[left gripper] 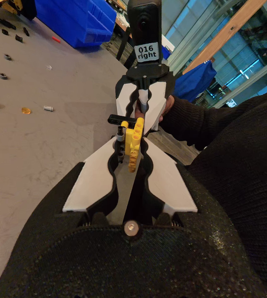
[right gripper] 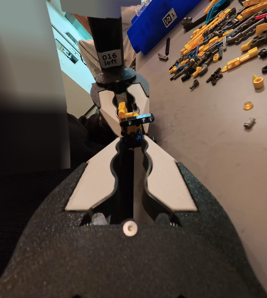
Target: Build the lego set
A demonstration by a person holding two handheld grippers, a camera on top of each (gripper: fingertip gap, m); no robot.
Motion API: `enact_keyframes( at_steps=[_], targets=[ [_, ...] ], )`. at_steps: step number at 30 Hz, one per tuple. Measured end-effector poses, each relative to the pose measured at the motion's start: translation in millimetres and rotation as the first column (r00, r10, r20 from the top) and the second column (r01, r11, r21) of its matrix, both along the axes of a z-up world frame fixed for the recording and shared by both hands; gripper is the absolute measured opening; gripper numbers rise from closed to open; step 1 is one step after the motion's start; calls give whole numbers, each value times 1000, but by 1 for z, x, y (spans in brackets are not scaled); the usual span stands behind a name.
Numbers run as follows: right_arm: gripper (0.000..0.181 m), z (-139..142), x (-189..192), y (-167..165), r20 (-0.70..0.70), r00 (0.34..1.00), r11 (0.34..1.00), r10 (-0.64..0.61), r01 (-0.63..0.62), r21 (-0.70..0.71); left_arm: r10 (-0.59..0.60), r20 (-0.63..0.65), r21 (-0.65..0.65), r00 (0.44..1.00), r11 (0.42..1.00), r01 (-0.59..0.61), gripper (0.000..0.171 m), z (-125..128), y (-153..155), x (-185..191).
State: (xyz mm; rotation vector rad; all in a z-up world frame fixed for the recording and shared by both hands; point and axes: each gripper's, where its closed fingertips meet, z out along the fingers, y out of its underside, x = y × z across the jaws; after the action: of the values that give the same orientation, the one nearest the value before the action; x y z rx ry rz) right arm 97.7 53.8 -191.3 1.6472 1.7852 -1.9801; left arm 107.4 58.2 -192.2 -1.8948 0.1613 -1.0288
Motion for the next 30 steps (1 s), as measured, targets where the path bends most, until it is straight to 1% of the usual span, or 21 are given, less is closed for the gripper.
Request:
enact_keyframes(
  at_steps=[3, 6, 9, 13, 15, 19, 24, 28, 30],
  targets=[
    [21, 1, -1, -4, -5, 1000, 1000, 19, -19, 6, -10, 17, 1, 1000, 1000, 10, 20, 1, -4, -1],
    [21, 5, -3, -7, -36, 999, 1000, 4, -4, 5, -19, 61, 17, 998, 1000, 18, 22, 6, -7, -4],
    [21, 8, -1, -10, -73, 997, 998, -2, 6, 56, -29, 51, 48, 998, 998, 26, 21, 9, -10, -2],
    [21, 9, 3, -12, -115, 993, 992, -8, 22, 121, -69, 46, 62, 997, 996, 66, 20, 10, -13, 3],
    [21, 8, 5, -12, -109, 994, 992, -8, 22, 124, -79, 38, 56, 996, 995, 77, 20, 9, -12, 5],
    [21, 8, 8, -12, -116, 993, 992, 3, 12, 128, -83, 9, 87, 997, 993, 82, 20, 10, -13, 8],
    [21, 7, 10, -12, -106, 994, 993, 28, -15, 119, -89, 11, 84, 996, 993, 88, 20, 10, -12, 9],
    [21, 2, 12, -14, -61, 996, 993, 63, -56, 108, -88, -28, 86, 996, 992, 90, 19, 7, -13, 11],
    [21, 1, 13, -14, -49, 996, 993, 71, -66, 96, -93, -28, 82, 995, 992, 95, 19, 6, -13, 11]
  ],
)
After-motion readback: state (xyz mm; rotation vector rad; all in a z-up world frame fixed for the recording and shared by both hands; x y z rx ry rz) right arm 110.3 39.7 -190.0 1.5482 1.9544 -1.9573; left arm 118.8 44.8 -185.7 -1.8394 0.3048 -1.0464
